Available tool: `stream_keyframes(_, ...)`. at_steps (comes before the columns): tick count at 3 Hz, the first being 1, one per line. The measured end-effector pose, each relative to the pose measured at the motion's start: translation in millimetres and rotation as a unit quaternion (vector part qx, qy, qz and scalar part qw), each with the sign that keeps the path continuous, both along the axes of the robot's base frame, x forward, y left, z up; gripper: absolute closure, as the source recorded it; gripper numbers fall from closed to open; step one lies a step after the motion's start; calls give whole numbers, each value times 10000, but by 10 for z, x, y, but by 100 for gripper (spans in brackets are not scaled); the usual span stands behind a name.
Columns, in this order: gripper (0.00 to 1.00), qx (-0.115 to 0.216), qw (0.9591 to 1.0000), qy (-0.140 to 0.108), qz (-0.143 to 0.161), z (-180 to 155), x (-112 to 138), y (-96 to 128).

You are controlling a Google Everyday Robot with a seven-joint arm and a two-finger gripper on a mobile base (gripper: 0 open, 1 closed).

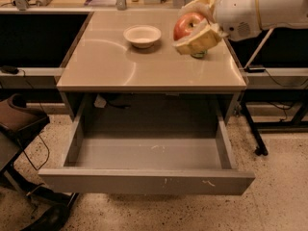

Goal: Place apple into top drawer

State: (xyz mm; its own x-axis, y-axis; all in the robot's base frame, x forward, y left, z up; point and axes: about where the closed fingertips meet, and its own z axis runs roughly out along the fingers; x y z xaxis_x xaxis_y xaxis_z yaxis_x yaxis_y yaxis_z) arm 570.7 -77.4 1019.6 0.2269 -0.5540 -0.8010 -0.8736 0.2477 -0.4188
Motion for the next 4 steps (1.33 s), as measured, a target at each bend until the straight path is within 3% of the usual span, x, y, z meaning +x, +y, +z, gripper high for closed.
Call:
stream_keyframes(1, 100, -194, 9989, 320, -273, -334, -361, -238)
stream_keyframes(2, 100, -196, 9988, 342, -285, -359, -369, -253)
stream_keyframes(3, 100, -126, 9984, 283, -470, -529, -305, -167)
stream_keyframes(4, 100, -148, 9971, 352, -665, -1060, -335, 166)
